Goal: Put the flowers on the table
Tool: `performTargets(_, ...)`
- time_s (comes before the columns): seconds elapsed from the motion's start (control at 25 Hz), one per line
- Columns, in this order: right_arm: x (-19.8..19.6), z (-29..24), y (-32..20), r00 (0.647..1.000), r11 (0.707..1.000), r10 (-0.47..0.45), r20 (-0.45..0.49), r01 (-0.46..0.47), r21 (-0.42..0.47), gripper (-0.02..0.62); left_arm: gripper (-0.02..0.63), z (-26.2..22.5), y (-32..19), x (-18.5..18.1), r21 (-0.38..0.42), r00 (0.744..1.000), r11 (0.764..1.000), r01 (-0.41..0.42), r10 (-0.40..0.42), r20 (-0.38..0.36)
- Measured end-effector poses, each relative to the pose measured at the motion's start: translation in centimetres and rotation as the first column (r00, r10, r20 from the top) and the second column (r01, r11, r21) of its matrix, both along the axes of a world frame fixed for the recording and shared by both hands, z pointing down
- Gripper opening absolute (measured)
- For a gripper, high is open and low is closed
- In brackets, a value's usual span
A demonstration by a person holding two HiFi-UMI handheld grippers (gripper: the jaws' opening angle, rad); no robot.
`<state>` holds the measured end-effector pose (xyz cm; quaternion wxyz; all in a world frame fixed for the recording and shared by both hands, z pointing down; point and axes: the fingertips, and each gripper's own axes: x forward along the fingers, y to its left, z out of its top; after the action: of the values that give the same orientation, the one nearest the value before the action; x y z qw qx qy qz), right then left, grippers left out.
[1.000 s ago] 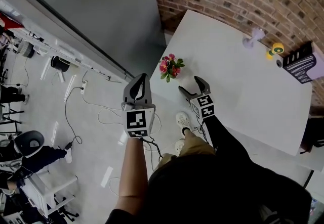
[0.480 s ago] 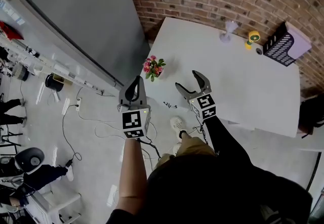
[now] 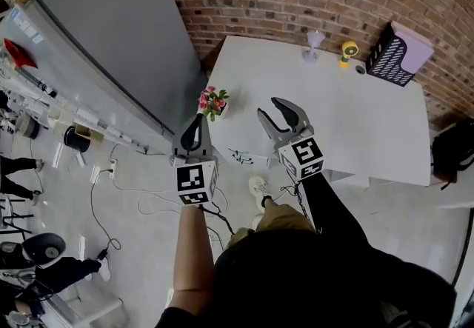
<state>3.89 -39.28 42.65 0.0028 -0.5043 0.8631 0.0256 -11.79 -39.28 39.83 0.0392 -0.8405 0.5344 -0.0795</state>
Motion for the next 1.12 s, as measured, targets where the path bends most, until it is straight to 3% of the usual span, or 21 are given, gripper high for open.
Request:
performTargets(0.08,0.6,-1.1,1.2,1.0,0.999,0.03,-0.001,-0.03,0.02,0.0,0.008,-0.5,0.6,0.2,0.009,1.0,1.0,-0.008,0.008,-0.003)
performTargets(0.28,0.7,-1.8,3.4,0.995,0.997,0.06,-0.078,-0.057,0.043,0.0,0.008,-1.5,2.3,0.4,0.035,1.0,0.999,-0.024,0.024,-0.016)
performTargets(1.12,-0.1,-3.2,7.2,0.994,0.997,0.047,-0.094,-0.041,0.061,0.0,0.008,-2.8,6.3,0.5,0.066,0.999,0.997,-0.03,0.031,-0.021)
